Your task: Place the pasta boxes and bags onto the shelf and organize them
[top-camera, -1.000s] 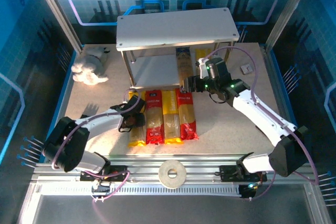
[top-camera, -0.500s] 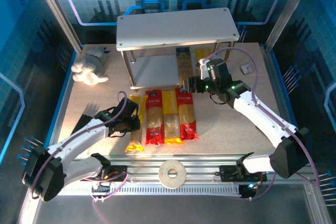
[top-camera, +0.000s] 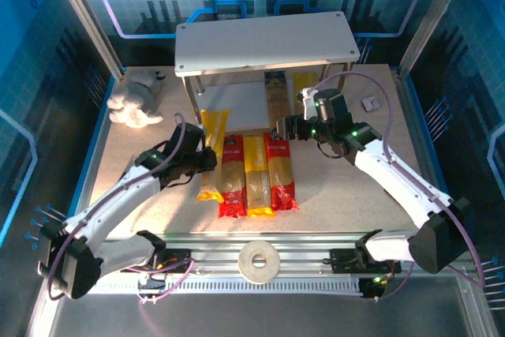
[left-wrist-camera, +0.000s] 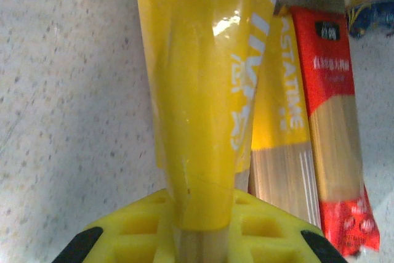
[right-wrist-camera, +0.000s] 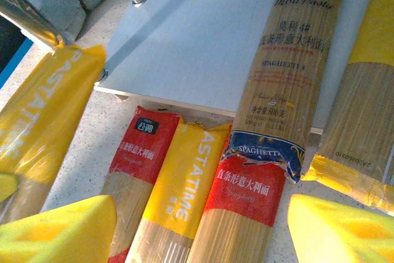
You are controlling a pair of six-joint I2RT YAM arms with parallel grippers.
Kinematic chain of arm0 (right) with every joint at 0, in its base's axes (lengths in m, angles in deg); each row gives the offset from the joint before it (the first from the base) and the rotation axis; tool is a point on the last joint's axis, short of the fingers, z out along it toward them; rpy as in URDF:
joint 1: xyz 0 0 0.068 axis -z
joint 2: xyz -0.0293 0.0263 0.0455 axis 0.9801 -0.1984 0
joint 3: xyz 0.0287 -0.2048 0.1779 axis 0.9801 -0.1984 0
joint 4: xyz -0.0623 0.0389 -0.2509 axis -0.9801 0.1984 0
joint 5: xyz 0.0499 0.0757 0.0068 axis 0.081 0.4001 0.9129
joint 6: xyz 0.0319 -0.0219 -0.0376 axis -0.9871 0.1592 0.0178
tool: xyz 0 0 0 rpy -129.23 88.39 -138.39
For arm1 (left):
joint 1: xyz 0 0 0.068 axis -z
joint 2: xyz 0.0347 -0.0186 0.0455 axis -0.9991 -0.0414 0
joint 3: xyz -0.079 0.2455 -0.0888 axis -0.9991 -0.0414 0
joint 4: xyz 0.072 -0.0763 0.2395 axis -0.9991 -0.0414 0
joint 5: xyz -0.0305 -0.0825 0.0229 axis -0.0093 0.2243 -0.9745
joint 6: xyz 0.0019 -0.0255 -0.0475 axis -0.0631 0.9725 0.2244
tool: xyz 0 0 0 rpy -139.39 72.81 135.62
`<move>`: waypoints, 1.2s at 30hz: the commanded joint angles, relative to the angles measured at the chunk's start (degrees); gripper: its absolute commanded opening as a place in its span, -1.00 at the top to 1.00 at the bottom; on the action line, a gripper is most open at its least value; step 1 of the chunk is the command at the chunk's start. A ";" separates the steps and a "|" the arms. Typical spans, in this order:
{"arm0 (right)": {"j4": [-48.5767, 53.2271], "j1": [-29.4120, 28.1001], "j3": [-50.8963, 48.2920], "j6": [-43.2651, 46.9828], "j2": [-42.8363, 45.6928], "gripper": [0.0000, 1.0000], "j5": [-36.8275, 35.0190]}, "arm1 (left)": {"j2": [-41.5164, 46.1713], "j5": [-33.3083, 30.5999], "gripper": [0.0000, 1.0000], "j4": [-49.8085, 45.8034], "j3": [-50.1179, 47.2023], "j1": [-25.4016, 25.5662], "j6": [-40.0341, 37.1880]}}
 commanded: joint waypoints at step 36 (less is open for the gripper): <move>4.10 0.58 -2.33 0.94 3.40 -0.48 -0.53 | -39.37 -10.23 0.79 22.56 30.75 -8.09 -6.28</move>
